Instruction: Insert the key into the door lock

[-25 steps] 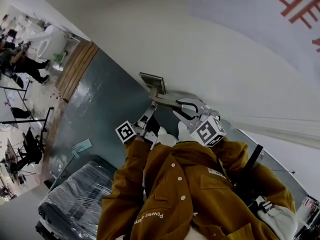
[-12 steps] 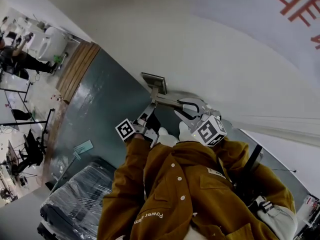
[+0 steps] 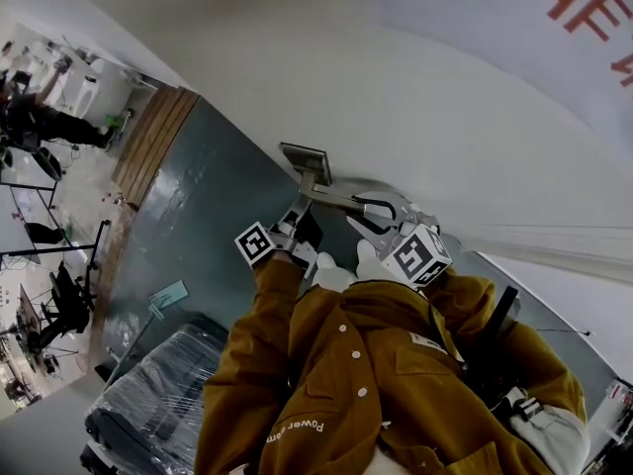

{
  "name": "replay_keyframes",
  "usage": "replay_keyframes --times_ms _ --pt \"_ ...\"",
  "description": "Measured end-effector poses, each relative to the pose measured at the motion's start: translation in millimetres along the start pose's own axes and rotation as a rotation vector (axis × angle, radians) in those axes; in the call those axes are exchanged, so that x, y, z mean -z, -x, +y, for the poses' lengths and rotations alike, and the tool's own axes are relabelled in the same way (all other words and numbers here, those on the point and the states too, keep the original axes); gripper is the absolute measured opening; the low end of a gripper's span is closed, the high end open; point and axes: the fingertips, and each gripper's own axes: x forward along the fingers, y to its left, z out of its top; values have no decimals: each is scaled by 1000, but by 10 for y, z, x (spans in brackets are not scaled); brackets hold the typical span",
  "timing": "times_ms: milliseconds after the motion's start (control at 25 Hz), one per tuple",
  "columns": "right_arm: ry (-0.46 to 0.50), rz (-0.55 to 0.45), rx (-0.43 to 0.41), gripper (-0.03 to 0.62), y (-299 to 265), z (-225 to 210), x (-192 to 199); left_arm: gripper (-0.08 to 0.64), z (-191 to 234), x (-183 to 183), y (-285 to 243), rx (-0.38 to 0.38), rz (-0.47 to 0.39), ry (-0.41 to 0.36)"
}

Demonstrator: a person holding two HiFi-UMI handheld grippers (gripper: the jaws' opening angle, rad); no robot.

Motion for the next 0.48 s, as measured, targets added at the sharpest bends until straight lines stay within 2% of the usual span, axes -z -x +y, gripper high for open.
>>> replay_keyframes --times_ms 120,200,240,360,440,480 --pt "-18 -1 24 131 1 -29 -36 41 -50 19 8 8 3 -41" --pt "-65 -33 55 178 45 -64 -125 103 -40 59 99 -31 18 -109" --pt "-94 -64 64 179 80 -83 -208 115 2 50 200 -86 25 -186" --pt "-98 -165 77 156 236 -170 -558 118 -46 -75 600 -286 8 -547" --pt "-85 -271 97 91 372 -258 -849 94 -408 -93 769 -319 -30 -757" --pt "-110 -337 119 11 432 -308 -982 71 -637 -63 808 -300 -52 -827"
